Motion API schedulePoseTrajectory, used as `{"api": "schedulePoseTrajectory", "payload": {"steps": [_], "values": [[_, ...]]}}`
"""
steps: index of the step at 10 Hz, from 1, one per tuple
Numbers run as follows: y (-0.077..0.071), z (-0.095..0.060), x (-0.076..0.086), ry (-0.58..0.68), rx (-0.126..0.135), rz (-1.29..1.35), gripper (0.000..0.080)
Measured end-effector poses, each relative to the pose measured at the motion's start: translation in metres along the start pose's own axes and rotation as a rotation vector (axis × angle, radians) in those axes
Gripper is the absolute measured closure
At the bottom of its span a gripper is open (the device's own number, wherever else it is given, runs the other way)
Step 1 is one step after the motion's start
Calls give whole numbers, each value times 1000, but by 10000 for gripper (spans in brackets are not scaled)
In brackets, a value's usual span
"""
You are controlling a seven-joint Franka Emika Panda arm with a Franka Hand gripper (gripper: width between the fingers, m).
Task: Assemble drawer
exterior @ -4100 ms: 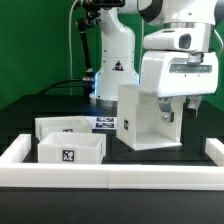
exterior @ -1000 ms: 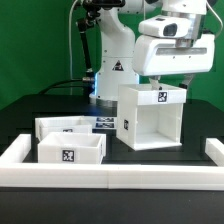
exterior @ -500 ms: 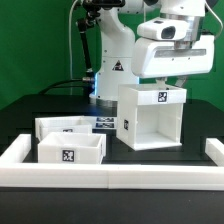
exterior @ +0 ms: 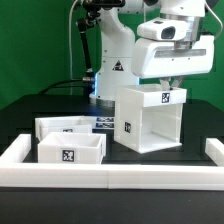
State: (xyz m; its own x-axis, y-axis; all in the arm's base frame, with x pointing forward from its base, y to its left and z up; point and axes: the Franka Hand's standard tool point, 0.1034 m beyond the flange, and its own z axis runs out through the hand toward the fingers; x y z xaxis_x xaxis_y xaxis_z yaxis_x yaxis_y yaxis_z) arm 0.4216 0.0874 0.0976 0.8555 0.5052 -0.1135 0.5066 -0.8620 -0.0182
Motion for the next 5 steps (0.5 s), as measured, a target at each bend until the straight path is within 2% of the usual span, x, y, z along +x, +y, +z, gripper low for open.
{"api": "schedulePoseTrajectory", "payload": {"steps": [3,5], "values": [[0,0,0,0,0,0,762],[11,-3,19,4,-1,46,762]]}}
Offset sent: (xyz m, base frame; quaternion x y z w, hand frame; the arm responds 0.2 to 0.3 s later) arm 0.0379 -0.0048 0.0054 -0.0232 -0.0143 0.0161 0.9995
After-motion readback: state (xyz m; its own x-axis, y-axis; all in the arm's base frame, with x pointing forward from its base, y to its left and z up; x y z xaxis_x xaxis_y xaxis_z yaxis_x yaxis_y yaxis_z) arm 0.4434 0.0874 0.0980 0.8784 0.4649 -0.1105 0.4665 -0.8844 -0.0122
